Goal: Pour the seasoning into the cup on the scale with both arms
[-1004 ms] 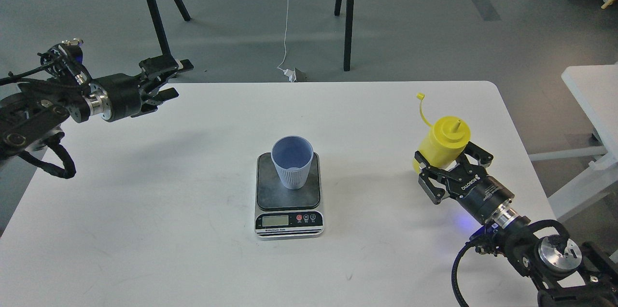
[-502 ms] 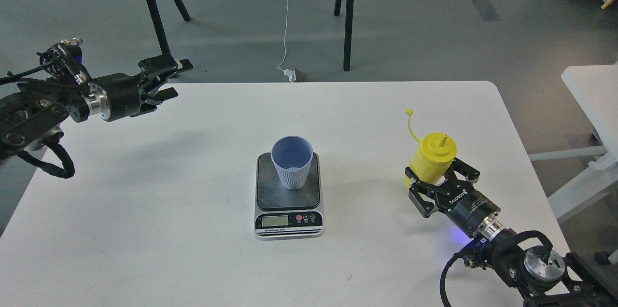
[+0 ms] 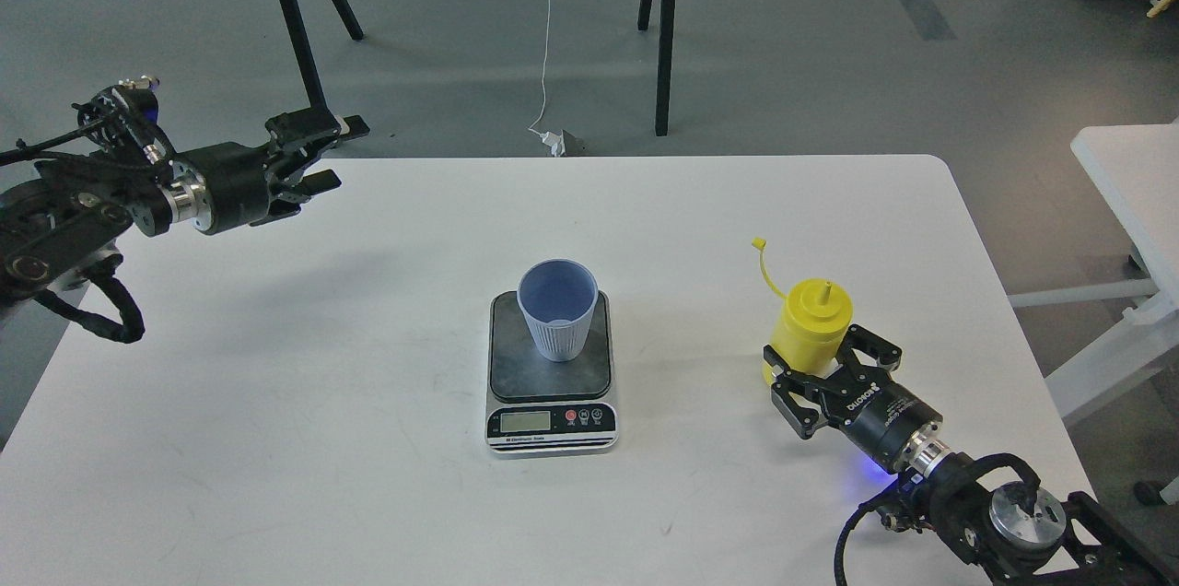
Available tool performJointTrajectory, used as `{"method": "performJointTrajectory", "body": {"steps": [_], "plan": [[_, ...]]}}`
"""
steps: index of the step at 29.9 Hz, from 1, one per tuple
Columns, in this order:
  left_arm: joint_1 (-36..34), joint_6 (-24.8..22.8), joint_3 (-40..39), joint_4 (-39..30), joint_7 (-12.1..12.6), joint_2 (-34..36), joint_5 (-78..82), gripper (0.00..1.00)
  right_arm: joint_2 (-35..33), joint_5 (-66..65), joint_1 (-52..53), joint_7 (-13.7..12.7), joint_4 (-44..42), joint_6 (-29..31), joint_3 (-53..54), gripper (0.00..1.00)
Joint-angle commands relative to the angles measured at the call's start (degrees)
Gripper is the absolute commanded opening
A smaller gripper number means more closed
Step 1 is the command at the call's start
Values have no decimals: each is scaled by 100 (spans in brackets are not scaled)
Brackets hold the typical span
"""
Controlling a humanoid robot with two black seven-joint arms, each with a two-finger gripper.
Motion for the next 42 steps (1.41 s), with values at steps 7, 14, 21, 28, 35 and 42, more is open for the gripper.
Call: {"method": "performJointTrajectory", "body": {"steps": [7, 14, 21, 28, 35, 42], "plan": [[1, 0, 0, 0, 0, 0, 0, 100, -4, 6, -9, 16, 28, 0, 48, 100], [1, 0, -9, 0, 0, 0, 0, 100, -65, 24, -123, -2, 107, 0, 21, 100], [1, 0, -9, 0, 0, 0, 0, 100, -408, 32, -597, -11, 633, 0, 92, 100], [1, 0, -9, 0, 0, -18, 0, 100, -874, 41, -1195, -11, 1126, 0, 232, 100], [1, 0, -9, 0, 0, -9, 0, 100, -1410, 41, -2048, 86, 2110, 0, 811, 100], [1, 0, -44, 0, 0, 53, -44, 100, -1603, 6, -1383, 534, 2243, 0, 1437, 100]]}}
